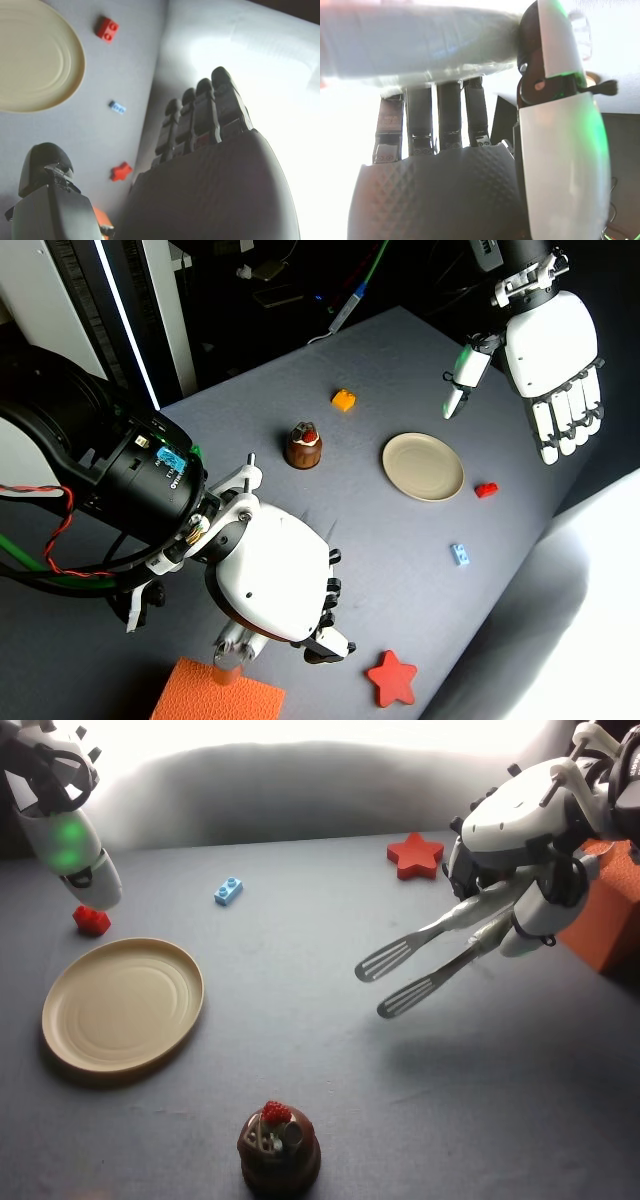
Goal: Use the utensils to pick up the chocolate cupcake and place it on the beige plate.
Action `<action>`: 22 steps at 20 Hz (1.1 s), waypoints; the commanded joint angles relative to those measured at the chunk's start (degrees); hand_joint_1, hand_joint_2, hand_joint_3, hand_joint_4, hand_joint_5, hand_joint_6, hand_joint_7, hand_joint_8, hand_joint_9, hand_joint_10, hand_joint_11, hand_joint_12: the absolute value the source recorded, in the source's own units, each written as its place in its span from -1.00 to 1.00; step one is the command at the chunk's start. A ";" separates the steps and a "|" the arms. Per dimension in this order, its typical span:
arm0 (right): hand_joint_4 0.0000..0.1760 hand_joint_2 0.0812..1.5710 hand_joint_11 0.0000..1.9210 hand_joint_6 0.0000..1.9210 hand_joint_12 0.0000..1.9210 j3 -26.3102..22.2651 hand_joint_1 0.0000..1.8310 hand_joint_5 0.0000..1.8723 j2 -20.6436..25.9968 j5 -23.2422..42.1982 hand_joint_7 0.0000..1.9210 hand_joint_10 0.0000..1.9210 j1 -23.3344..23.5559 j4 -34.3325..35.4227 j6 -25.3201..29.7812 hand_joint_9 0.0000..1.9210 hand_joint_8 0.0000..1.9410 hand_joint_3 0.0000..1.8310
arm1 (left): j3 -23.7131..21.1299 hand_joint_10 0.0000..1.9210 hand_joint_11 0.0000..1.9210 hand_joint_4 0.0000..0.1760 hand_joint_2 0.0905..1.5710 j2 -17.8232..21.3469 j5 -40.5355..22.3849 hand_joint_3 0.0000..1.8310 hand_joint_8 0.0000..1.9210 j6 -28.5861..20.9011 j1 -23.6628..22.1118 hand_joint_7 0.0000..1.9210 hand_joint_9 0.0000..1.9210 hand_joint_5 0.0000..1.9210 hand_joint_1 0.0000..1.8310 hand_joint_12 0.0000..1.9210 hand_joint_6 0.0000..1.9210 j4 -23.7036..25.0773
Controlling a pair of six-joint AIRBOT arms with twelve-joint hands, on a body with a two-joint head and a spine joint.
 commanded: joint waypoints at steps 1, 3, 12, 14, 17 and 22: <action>-1.00 0.50 -0.76 0.29 0.31 -0.38 0.22 -0.14 0.54 4.83 -0.03 -0.98 0.95 -0.80 -0.19 -0.10 -0.97 -1.00 | 0.08 -1.00 -1.00 -1.00 0.11 0.52 -1.43 -1.00 -1.00 0.36 -0.62 -1.00 -0.99 -0.98 -0.57 -0.85 -1.00 3.93; -1.00 0.51 -0.77 0.30 0.31 -1.07 0.21 -0.15 0.71 4.82 -0.03 -0.98 1.23 -0.80 -0.19 -0.10 -0.98 -1.00 | 0.08 -1.00 -1.00 -1.00 0.10 0.51 -1.40 -1.00 -1.00 0.36 -0.62 -1.00 -0.99 -0.97 -0.54 -0.83 -1.00 3.92; -1.00 0.51 -0.72 0.30 0.30 -8.97 0.21 -0.15 1.96 4.58 0.00 -0.97 4.63 -0.84 -0.15 -0.07 -0.99 -1.00 | 0.11 -1.00 -1.00 -1.00 0.09 0.50 -1.38 -1.00 -1.00 0.36 -0.62 -1.00 -1.00 -0.98 -0.55 -0.85 -1.00 3.91; -1.00 0.49 -0.73 0.26 0.27 -11.01 0.22 -0.12 1.98 4.63 0.01 -0.97 5.31 -0.90 -0.14 -0.06 -0.99 -1.00 | 0.11 -1.00 -1.00 -1.00 0.09 0.50 -1.36 -1.00 -1.00 0.36 -0.62 -0.99 -0.99 -0.96 -0.50 -0.87 -0.99 3.87; -1.00 0.50 -0.75 0.28 0.30 -13.56 0.21 -0.14 1.97 4.94 0.01 -0.97 6.39 -0.99 -0.15 -0.07 -0.99 -1.00 | 0.16 -1.00 -1.00 -1.00 0.09 0.54 -1.37 -1.00 -1.00 0.36 -0.62 -1.00 -0.99 -0.98 -0.56 -0.88 -1.00 3.87; -1.00 0.49 -0.76 0.27 0.31 -16.11 0.22 -0.13 1.84 5.54 0.02 -0.97 7.37 -1.05 -0.14 -0.07 -0.99 -1.00 | 0.16 -1.00 -1.00 -1.00 0.10 0.54 -1.37 -1.00 -1.00 0.36 -0.63 -1.00 -0.99 -0.98 -0.52 -0.87 -1.00 3.78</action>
